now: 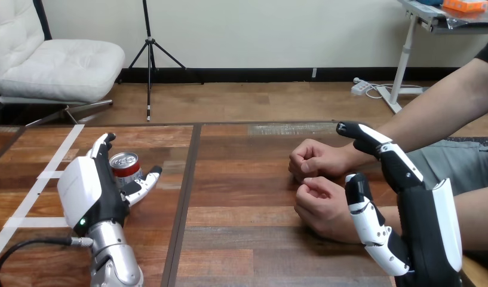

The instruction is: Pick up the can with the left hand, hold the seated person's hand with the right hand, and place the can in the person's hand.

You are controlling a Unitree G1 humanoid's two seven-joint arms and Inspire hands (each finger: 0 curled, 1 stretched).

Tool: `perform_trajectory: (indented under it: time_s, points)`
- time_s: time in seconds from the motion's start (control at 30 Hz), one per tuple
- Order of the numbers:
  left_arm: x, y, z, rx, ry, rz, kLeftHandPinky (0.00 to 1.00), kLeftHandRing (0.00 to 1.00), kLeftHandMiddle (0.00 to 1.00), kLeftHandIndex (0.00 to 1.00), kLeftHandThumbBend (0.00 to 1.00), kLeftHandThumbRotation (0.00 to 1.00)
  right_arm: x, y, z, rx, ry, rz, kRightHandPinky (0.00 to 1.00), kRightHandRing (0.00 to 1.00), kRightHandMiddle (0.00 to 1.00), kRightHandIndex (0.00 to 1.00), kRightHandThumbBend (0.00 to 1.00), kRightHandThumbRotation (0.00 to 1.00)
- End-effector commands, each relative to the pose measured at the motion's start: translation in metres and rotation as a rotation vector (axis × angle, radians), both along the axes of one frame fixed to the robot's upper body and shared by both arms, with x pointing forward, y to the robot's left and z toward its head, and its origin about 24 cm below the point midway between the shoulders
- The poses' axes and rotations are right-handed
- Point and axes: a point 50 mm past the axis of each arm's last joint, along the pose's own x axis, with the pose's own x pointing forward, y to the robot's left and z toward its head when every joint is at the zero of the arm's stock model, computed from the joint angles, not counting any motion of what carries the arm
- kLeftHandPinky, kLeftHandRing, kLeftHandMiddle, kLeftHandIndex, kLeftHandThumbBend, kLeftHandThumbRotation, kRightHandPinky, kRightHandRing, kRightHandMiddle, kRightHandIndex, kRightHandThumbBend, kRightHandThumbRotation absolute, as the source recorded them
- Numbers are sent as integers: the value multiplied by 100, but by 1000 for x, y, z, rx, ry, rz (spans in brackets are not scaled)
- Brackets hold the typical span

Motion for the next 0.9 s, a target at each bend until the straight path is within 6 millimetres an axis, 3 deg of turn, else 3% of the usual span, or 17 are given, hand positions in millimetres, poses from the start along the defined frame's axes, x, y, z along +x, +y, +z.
perform_trajectory:
  time_s: [0.0,0.87]
  points:
    - [22,-2,27,16,-96,-15,65,76,81,81,69,28,10,3,15,-6,-86,29,81,84,80,78,30,71]
    - [24,-3,28,14,-106,-10,65,75,80,80,67,20,9,3,15,-4,-84,35,80,84,81,78,31,71]
